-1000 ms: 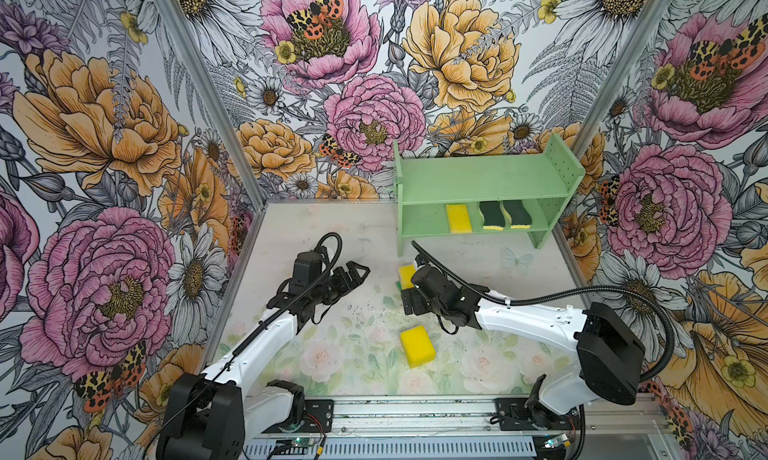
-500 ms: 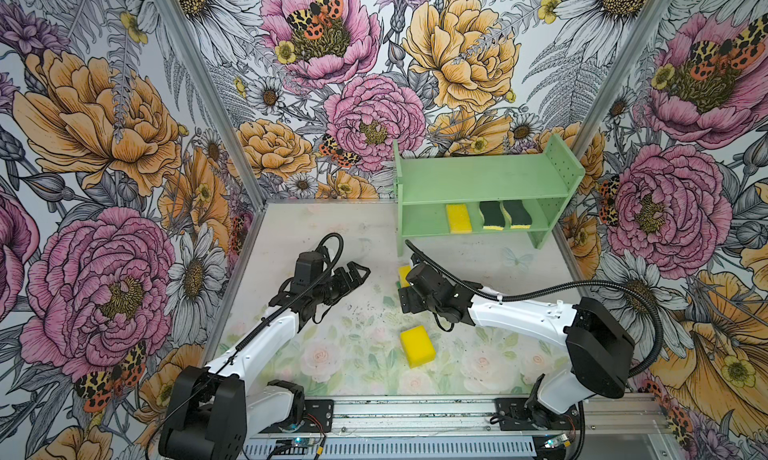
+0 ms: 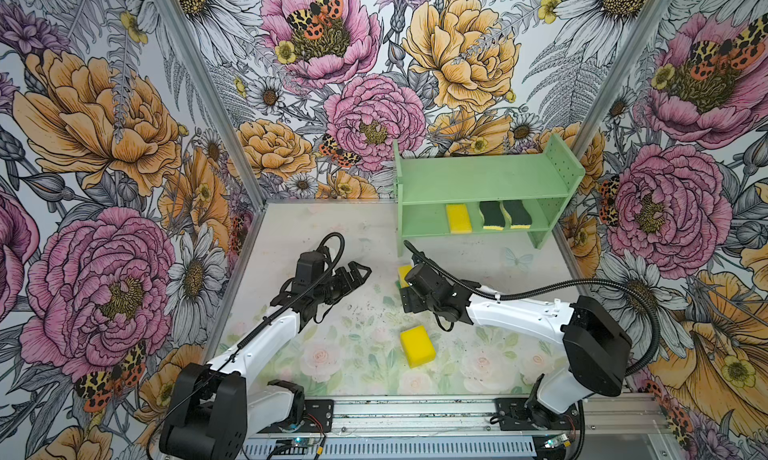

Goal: Place and organize the cleaning sponges onto the shelf
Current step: 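Lower the right gripper and close it on the top yellow sponge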

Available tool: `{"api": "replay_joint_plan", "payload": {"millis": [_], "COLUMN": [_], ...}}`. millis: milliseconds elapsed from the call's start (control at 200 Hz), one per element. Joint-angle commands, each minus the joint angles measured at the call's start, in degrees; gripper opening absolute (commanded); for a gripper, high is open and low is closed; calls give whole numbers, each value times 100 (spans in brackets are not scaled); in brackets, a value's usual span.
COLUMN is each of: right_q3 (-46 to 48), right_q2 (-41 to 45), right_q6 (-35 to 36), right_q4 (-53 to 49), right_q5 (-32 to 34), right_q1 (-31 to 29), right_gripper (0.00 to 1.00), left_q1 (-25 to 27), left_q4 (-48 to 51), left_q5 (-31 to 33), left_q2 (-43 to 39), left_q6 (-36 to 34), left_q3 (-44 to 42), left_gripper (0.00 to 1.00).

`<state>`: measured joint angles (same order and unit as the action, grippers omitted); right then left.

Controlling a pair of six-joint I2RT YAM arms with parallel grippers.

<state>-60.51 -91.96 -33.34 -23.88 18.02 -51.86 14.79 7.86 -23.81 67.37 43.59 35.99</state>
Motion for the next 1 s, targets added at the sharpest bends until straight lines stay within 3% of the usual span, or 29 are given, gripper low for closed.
{"api": "replay_joint_plan", "payload": {"millis": [0, 666, 991], "right_q3": [-180, -329, -347], "right_q2": [-74, -344, -340], "right_q6": [74, 131, 179], "right_q4": [-64, -156, -185], "right_q5": [149, 62, 79], "right_q1": [-44, -44, -44], "right_gripper": [91, 86, 77], "left_q1": [34, -81, -81], "left_q4": [-135, 23, -39], "left_q5": [17, 1, -18], "left_q2": [21, -58, 4], "left_q6": [55, -59, -44], "left_q3": [-66, -56, -57], "left_gripper": [99, 99, 99]}}
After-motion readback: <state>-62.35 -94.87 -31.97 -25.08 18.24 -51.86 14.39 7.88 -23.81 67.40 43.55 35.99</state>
